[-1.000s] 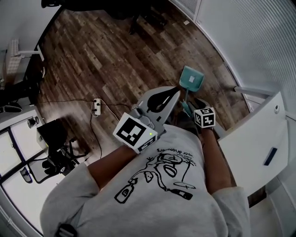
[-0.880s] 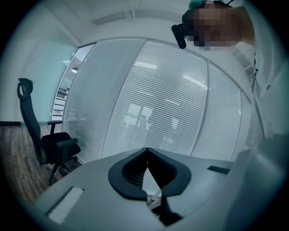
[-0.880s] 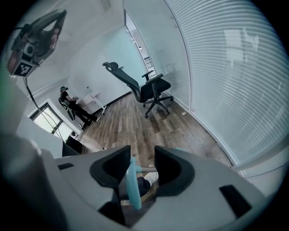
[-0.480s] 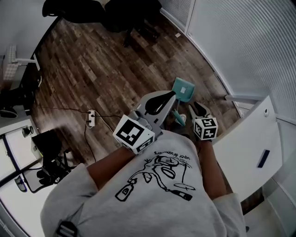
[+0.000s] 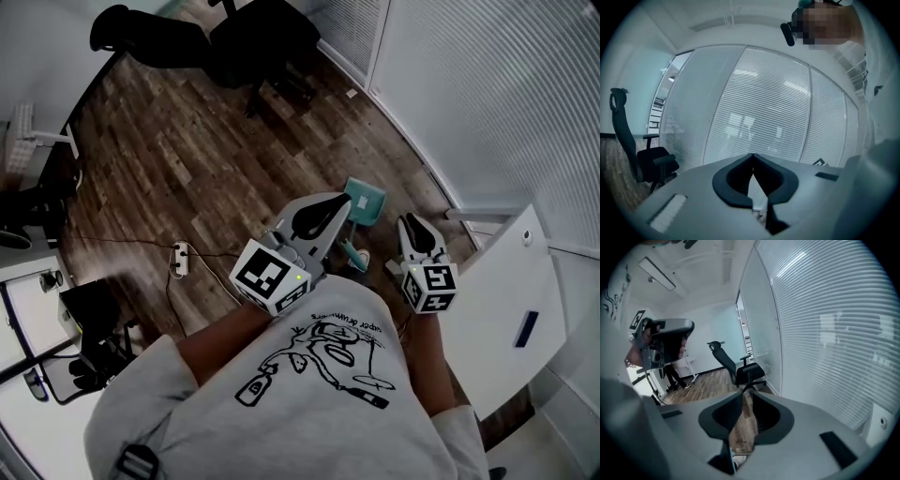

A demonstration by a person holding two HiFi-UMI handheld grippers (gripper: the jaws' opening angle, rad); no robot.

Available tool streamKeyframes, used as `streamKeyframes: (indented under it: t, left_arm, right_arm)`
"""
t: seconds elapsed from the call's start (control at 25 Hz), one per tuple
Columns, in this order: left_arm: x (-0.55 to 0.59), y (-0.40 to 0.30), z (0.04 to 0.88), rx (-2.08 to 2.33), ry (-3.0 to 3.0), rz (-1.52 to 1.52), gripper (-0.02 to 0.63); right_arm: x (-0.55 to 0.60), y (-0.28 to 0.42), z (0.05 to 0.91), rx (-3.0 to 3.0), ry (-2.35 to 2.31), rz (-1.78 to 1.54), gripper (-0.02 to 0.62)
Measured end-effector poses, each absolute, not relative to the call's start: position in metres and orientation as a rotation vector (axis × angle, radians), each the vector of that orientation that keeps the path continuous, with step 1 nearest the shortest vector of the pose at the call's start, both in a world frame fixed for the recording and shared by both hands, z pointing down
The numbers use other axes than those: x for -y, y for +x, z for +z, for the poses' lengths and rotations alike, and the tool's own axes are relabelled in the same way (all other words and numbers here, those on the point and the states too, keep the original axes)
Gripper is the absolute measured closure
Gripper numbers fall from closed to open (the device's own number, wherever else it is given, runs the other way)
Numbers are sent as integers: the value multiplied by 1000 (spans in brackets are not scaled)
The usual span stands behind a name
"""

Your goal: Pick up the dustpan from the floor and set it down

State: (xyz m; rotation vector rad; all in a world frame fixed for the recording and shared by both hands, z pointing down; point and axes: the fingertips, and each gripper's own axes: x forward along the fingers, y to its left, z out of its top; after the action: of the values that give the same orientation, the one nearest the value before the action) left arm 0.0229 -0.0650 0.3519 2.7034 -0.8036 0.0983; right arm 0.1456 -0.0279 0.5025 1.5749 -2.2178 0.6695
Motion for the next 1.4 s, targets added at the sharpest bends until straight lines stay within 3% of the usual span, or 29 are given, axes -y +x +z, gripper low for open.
streamKeyframes:
  t: [0.76, 1.4]
  left_arm:
    - [92, 36, 315, 786, 2792, 40, 604]
    - [88, 62, 301, 725, 2841, 22, 604]
  right_arm:
    - [38, 156, 333, 2266, 1753, 261, 558]
    - [34, 160, 298, 2276, 1802, 124, 563]
